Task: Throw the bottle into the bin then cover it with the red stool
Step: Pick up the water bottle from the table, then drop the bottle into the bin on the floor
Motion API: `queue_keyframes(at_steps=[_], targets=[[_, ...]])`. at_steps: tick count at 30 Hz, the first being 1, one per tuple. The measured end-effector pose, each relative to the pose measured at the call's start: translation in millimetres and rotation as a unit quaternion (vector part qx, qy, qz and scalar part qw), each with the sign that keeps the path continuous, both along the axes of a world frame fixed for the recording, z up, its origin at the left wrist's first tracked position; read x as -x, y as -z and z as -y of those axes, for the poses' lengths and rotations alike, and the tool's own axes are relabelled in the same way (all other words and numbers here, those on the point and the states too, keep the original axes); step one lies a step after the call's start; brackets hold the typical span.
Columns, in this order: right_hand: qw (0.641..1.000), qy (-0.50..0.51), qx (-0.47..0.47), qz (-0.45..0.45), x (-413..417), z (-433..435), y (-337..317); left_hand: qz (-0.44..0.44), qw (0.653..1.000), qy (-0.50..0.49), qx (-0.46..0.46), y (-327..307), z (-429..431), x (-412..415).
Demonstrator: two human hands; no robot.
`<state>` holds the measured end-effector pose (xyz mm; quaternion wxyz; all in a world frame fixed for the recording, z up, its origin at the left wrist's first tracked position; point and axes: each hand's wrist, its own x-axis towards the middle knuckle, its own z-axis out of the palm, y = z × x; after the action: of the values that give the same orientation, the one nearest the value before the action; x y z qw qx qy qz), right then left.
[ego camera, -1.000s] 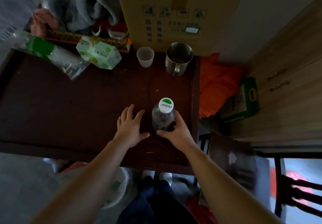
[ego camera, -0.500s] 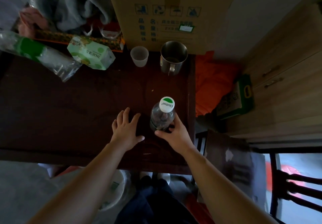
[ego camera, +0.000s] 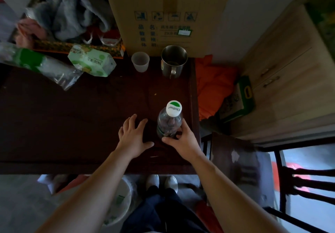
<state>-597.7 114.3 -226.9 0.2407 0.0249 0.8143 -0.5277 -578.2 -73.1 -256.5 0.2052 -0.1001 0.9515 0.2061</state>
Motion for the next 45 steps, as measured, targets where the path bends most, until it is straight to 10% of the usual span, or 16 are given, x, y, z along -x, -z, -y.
queue_keyframes(at_steps=[45], targets=[[0.997,0.039,0.041,-0.052,-283.6,25.1,-36.5,-0.057,0.995,0.014,-0.075,-68.9,41.9,-276.2]])
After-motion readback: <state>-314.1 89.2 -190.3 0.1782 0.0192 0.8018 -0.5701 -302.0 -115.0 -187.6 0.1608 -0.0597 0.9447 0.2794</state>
